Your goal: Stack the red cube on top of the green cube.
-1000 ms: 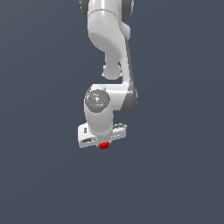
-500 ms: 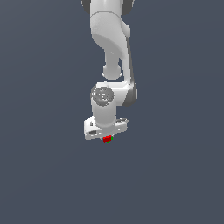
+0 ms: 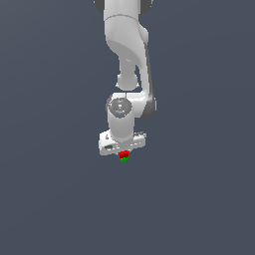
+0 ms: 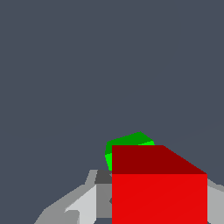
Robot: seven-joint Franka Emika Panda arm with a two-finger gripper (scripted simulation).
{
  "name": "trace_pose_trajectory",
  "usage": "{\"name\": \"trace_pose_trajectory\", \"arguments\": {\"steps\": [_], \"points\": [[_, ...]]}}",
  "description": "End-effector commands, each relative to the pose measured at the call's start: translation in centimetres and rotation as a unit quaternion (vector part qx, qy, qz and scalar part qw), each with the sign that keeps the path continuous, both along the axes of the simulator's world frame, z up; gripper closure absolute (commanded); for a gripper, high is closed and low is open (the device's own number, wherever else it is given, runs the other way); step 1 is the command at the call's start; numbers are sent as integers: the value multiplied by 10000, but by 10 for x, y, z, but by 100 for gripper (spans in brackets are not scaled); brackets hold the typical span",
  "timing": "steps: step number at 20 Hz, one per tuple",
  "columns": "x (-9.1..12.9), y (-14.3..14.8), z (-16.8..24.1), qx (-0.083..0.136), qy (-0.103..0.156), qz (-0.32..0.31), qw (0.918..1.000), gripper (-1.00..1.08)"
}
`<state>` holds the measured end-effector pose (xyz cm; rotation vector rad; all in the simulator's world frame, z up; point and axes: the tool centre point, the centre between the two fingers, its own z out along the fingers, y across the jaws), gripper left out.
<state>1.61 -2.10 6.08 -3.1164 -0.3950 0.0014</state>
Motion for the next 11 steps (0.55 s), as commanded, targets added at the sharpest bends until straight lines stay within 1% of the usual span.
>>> {"name": "trace_pose_trajectory", "arguments": {"steps": [1,2,11], "points": [[-1,0,-1,-1,-6,-1,10000,108],[-1,0,-1,-1,-6,-1,10000,-92],[-1,0,-1,-1,-6,-1,10000,-92]]}}
